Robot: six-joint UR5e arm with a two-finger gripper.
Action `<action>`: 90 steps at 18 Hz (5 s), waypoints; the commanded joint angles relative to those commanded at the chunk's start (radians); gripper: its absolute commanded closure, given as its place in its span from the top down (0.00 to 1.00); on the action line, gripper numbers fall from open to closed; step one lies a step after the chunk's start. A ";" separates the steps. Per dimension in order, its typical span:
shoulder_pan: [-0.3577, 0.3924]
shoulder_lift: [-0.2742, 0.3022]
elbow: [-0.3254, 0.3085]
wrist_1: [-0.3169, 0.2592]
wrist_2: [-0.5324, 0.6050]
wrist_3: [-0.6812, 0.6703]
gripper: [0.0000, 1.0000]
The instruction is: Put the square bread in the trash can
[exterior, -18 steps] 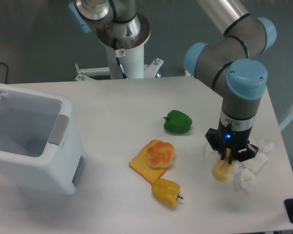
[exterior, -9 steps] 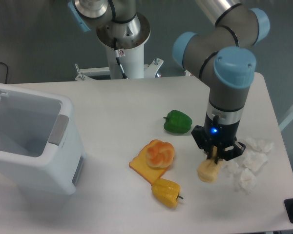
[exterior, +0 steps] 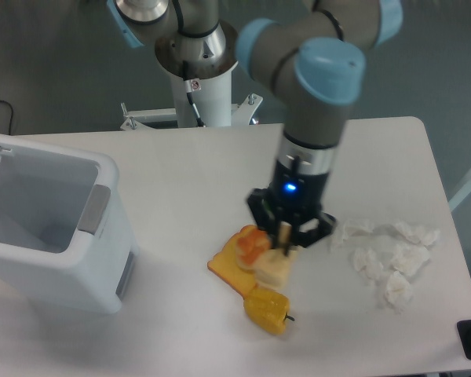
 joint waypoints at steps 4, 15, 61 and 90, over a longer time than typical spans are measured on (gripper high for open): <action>-0.045 0.067 -0.041 0.002 -0.049 -0.049 0.28; -0.235 0.146 -0.045 0.011 -0.088 -0.272 0.34; -0.014 0.023 -0.008 0.038 -0.066 -0.054 1.00; 0.150 -0.299 0.049 0.023 0.328 0.632 1.00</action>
